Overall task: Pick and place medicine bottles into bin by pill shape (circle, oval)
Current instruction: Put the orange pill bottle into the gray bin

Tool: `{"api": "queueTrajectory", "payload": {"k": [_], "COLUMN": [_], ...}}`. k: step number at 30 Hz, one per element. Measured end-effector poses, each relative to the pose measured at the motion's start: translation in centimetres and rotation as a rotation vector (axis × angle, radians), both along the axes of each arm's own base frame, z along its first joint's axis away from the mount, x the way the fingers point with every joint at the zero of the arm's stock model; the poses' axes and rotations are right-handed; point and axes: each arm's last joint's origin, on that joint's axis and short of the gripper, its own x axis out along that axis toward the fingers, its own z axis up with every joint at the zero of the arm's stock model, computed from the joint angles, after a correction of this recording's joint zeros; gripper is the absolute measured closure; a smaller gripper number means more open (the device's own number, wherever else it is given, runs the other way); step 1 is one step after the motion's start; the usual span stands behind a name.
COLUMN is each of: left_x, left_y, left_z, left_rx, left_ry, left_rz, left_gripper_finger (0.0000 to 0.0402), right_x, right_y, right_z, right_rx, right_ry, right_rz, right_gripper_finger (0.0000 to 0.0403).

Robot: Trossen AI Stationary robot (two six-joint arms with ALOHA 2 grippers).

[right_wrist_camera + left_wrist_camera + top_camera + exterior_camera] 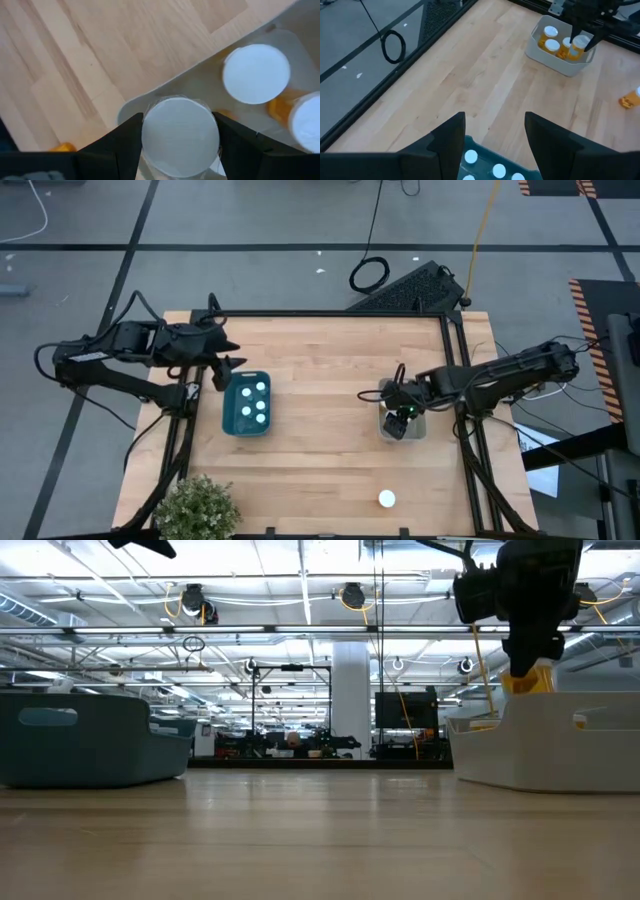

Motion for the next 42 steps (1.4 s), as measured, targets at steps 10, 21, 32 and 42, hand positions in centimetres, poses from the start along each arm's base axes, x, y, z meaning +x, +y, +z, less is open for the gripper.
{"api": "queueTrajectory", "payload": {"k": [10,21,32,42], "left_x": [0.0,-0.1,-0.1,-0.2], "left_y": [0.5,1.0,1.4,1.6], "left_z": [0.0,0.0,0.0,0.0], "left_rx": [0.02,0.012,0.011,0.022], "left_ry": [0.011,0.013,0.019,0.025], "left_rz": [0.013,0.02,0.023,0.022], "left_gripper_finger": [0.0192,0.0192,0.0192,0.0192], "right_x": [-0.2,0.0,-0.2,-0.5], "right_y": [-1.4,-1.5,-1.5,-1.4], "right_z": [-1.1,-2.5,-3.1,-2.6], "right_rx": [-0.019,-0.003,-0.023,0.006], "right_ry": [0.015,-0.045,-0.044,-0.064], "right_rz": [-0.004,0.024,0.076,0.076], "right_gripper_finger": [0.0192,0.0184,0.0161,0.0131]}}
